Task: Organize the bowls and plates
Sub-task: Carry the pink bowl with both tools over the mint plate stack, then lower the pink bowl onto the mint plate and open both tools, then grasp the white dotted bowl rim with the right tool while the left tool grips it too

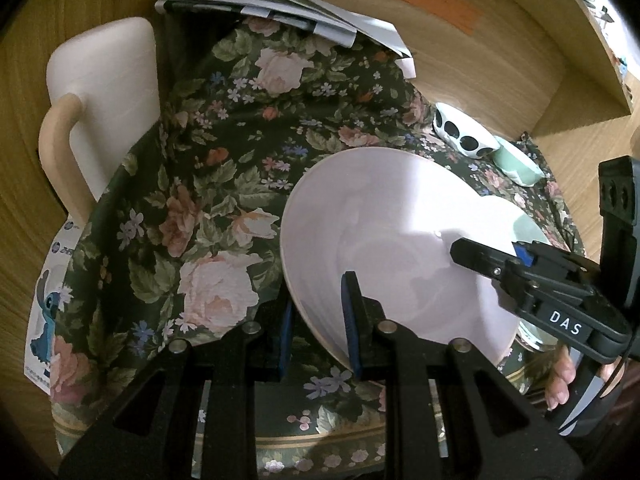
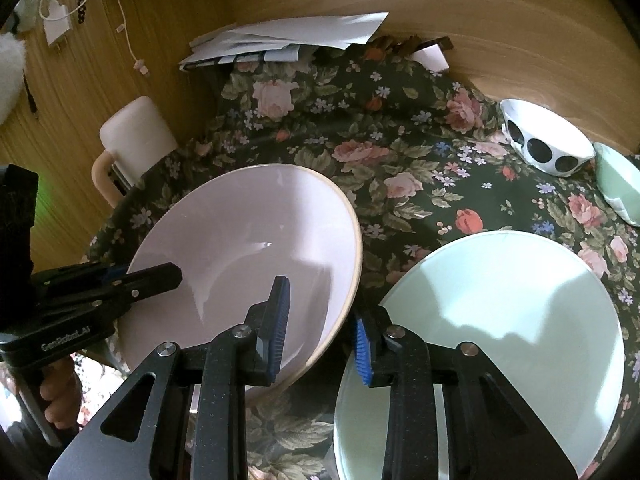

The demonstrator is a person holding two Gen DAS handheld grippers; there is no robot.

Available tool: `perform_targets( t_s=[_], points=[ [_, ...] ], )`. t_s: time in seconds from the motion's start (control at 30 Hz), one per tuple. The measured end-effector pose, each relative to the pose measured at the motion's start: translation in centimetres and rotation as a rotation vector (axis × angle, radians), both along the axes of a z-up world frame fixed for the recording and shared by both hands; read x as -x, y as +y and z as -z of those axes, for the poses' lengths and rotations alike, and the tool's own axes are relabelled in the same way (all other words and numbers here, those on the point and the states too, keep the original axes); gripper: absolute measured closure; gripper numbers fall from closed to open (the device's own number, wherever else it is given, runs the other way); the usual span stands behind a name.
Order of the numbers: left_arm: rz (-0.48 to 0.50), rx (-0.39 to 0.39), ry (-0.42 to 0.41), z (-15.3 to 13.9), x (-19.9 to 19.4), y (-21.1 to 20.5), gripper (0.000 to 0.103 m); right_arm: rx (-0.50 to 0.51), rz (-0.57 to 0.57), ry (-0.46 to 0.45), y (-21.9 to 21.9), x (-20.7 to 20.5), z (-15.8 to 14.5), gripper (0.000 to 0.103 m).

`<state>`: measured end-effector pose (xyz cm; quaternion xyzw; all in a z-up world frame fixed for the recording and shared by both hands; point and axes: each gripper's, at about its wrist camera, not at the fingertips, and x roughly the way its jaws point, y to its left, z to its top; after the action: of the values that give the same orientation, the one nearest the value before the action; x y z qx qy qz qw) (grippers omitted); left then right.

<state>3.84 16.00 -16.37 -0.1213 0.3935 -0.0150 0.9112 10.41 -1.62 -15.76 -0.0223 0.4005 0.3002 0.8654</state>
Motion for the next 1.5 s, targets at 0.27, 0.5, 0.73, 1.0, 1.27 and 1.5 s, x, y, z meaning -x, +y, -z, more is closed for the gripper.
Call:
perform_targets(
  t_s=[0.27, 0.5, 0.73, 1.0, 1.27, 1.5],
  points=[
    [-0.017, -0.033, -0.024, -0.3, 0.0, 0.0, 0.073, -0.029, 0.010, -0.035, -1.0, 0.6, -0.9, 0.067],
    [-0.042, -0.113, -0.092, -2.7, 0.3, -0.2, 0.045, -0.074, 0.042, -0.122, -3.5, 1.3, -3.6, 0.053],
    [-0.027, -0.127, -0.143, -5.3, -0.1, -1.4, 0.032, -0.081, 0.112, -0.191, -6.8, 0.5, -5.6, 0.045],
    [0.019, -0.122, -0.195, -7.9, -2.6, -4.0, 0.014, -0.037, 0.245, -0.208, -11.3, -3.1, -6.2, 0.044],
    [0.045, -0.117, -0.208, -9.5, -7.3, -6.8, 0.009, -0.046, 0.329, -0.143, -15.4, -8.2, -5.4, 0.044],
    [0.061, -0.141, -0.185, -9.0, -11.9, -9.6, 0.009, -0.065, 0.365, -0.060, -17.7, -13.4, -3.6, 0.044]
  ],
)
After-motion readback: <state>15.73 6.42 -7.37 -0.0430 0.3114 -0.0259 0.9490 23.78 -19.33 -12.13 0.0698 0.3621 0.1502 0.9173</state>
